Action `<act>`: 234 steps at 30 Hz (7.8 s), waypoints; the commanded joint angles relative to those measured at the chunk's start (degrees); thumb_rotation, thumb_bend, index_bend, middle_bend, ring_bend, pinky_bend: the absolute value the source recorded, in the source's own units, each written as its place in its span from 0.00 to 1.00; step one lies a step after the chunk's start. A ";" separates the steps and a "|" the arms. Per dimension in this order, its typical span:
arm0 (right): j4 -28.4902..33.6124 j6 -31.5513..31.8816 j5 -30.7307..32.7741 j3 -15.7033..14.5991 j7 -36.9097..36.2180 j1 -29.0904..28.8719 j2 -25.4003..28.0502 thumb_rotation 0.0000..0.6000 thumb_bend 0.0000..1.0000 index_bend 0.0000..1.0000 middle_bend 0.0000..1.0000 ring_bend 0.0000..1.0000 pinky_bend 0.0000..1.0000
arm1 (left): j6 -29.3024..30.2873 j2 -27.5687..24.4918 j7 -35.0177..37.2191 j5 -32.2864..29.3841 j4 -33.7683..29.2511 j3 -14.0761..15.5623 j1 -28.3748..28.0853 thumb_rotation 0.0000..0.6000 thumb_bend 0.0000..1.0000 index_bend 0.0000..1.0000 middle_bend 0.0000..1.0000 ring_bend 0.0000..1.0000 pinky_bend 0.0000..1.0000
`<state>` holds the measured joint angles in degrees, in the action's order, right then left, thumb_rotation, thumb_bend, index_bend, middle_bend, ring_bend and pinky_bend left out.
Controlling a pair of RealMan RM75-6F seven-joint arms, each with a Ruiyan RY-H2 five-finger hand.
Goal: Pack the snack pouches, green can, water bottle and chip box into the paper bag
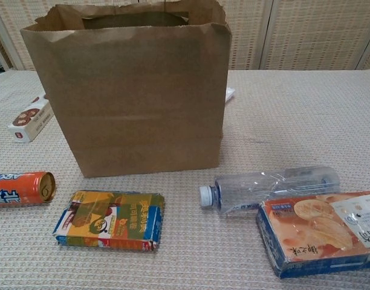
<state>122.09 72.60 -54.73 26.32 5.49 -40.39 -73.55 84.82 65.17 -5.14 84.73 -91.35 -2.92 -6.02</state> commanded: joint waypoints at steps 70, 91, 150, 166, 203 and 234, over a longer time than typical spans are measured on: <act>-20.41 -14.28 19.59 -26.82 38.80 -7.52 -12.63 1.00 0.18 0.38 0.36 0.34 0.33 | -0.26 -0.08 0.15 0.26 -0.05 0.10 -0.19 1.00 0.39 0.06 0.00 0.00 0.00; -9.46 -12.78 -3.86 -24.53 10.98 2.69 13.32 1.00 0.32 0.67 0.59 0.61 0.58 | -0.06 0.05 -0.39 0.32 -0.12 0.09 -0.16 1.00 0.39 0.06 0.00 0.00 0.00; -20.13 7.77 12.87 0.52 36.65 -22.45 -22.12 1.00 0.18 0.00 0.14 0.04 0.15 | -0.46 -0.18 0.96 0.48 0.30 0.22 -0.35 1.00 0.39 0.06 0.00 0.00 0.00; -4.05 7.49 5.39 -3.91 25.29 -8.77 -6.75 1.00 0.15 0.00 0.11 0.02 0.11 | -0.31 -0.03 0.22 0.28 0.15 0.14 -0.30 1.00 0.39 0.06 0.00 0.00 0.00; -3.12 -32.45 -13.00 -32.00 24.23 2.43 18.96 1.00 0.00 0.00 0.00 0.00 0.00 | 0.06 0.40 -0.99 0.11 0.04 -0.06 -0.19 1.00 0.39 0.06 0.00 0.00 0.00; -7.97 -22.63 -2.98 -38.17 38.36 0.11 3.26 1.00 0.07 0.05 0.06 0.04 0.12 | -0.19 0.14 -0.59 0.12 -0.16 -0.04 -0.30 1.00 0.39 0.06 0.00 0.00 0.00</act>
<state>114.96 48.54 -56.27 -11.95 44.25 -41.14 -69.15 84.63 65.32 -5.73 84.85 -91.52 -2.96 -6.32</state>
